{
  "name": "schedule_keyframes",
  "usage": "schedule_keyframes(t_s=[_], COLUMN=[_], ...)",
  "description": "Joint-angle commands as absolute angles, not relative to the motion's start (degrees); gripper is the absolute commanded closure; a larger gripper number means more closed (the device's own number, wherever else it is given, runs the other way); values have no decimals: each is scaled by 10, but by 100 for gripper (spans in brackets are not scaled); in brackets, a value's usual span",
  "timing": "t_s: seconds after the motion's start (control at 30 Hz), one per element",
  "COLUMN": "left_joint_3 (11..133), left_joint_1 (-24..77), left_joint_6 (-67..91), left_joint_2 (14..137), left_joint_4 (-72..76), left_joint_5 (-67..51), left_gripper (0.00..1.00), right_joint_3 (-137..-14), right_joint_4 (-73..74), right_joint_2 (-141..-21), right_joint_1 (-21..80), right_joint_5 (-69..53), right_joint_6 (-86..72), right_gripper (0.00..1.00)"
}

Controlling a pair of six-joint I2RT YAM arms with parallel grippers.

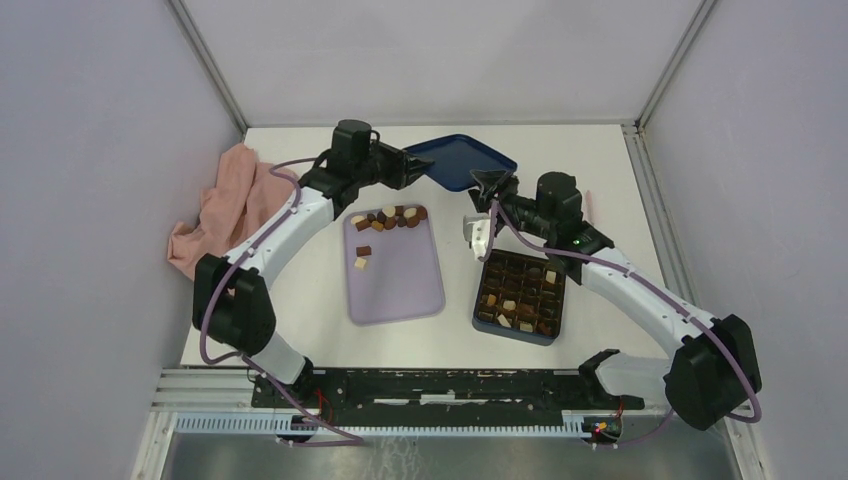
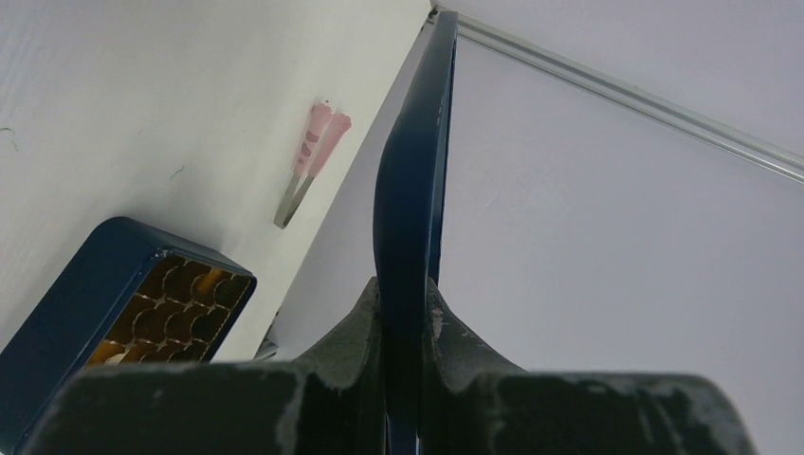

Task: Pack the chocolate
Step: Pick up the box lid from the center of the board.

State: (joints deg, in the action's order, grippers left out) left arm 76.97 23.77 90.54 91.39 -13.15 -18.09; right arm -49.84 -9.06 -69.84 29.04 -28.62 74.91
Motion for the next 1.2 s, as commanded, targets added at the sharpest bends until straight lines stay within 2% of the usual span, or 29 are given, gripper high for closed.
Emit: schedule_keyframes(t_s=[0.0,0.13,0.17,0.2,0.3,0.33,0.43,0.53,0.67,0.8,0.9,1.0,1.07,1.17], left_joint_3=[756,756,756,756,751,746,716,682,648,606,570,577,560,553], left_joint_1=[243,245,245,245,244,244,244,244,244,244,243,232,205,161], left_joint_6=[947,947,944,937,886,862,803,748,605,390,262,192,216,334], left_joint_2=[876,875,874,873,856,845,794,744,687,657,662,695,710,764], left_joint_4=[-89,-80,-78,-79,-103,-116,-131,-135,-109,-35,41,54,135,296], left_joint_5=[-196,-202,-202,-199,-155,-131,-55,13,71,28,-106,-215,-325,-491], left_gripper=[98,97,92,80,30,20,6,0,0,0,0,2,1,0], right_joint_3=[-500,-500,-502,-506,-536,-541,-539,-537,-550,-571,-584,-592,-589,-587], right_joint_4=[-138,-133,-133,-134,-115,-109,-104,-98,-90,-75,-83,-120,-143,-145], right_joint_2=[-703,-707,-706,-704,-698,-693,-665,-632,-604,-605,-622,-648,-658,-668], right_joint_1=[294,294,294,294,285,276,251,230,184,122,85,64,63,63], right_joint_5=[-243,-252,-253,-253,-239,-244,-264,-272,-303,-380,-455,-557,-609,-642], right_joint_6=[759,768,760,739,642,614,513,406,232,45,-93,-192,-223,-248], right_gripper=[54,81,88,92,100,100,100,100,100,100,100,100,100,99])
